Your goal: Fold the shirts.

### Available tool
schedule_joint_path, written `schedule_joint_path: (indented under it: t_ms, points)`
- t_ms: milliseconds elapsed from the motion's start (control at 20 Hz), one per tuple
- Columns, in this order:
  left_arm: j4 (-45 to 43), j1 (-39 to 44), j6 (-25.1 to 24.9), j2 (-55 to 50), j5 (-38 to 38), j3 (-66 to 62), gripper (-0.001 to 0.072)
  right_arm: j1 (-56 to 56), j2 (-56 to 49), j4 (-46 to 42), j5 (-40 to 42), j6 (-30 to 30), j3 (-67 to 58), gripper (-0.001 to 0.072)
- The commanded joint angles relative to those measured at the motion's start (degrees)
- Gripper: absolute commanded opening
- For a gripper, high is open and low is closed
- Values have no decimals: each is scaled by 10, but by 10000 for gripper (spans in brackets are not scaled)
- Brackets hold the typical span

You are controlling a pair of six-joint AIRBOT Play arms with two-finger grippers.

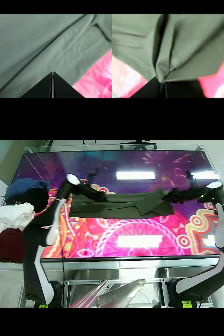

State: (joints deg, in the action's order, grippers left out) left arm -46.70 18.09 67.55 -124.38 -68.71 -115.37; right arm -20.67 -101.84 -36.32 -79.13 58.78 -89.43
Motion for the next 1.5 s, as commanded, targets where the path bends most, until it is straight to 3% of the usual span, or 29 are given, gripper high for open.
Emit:
schedule_joint_path:
  t_ms: [0, 200, 350, 600, 700, 800, 900, 1000, 1050, 1100, 1150, 1250, 1300, 1450]
  points:
    - [0, 71, 39, -68, 70, -44, -3, 2, 46, 56, -51, 8, -12, 23]
    - [9, 98, 64, -73, 149, -26, 0, 23, 71, 78, -53, 5, -12, 23]
    - [57, 97, 64, -71, 143, -18, 7, 40, 72, 81, -53, 7, -12, 23]
    - [107, 1, 63, 34, -53, -44, 6, 119, 71, 121, 7, 27, -13, 23]
    - [108, -59, 59, 103, -132, -41, 7, 202, 66, 145, 102, 25, -13, 23]
    - [109, -113, 51, 176, -146, -3, 8, 304, 41, 177, 226, 19, -13, 24]
    - [109, -156, 20, 233, -148, 40, 8, 423, -6, 267, 392, -75, -14, 24]
    - [109, -179, -8, 270, -142, 86, 8, 545, -82, 443, 538, -264, -38, 27]
    - [108, -186, -20, 283, -138, 108, 9, 594, -126, 519, 578, -339, -62, 214]
    - [109, -192, -27, 292, -136, 132, 10, 634, -169, 578, 603, -389, -88, 574]
    - [108, -196, -34, 299, -136, 152, 16, 655, -196, 603, 603, -399, -104, 621]
    - [108, -209, -47, 308, -141, 183, 16, 664, -200, 621, 575, -388, -107, 612]
    - [109, -218, -52, 312, -139, 196, 16, 656, -191, 619, 563, -387, -107, 560]
    - [115, -250, -56, 313, -139, 210, 16, 605, -149, 540, 509, -348, -107, 514]
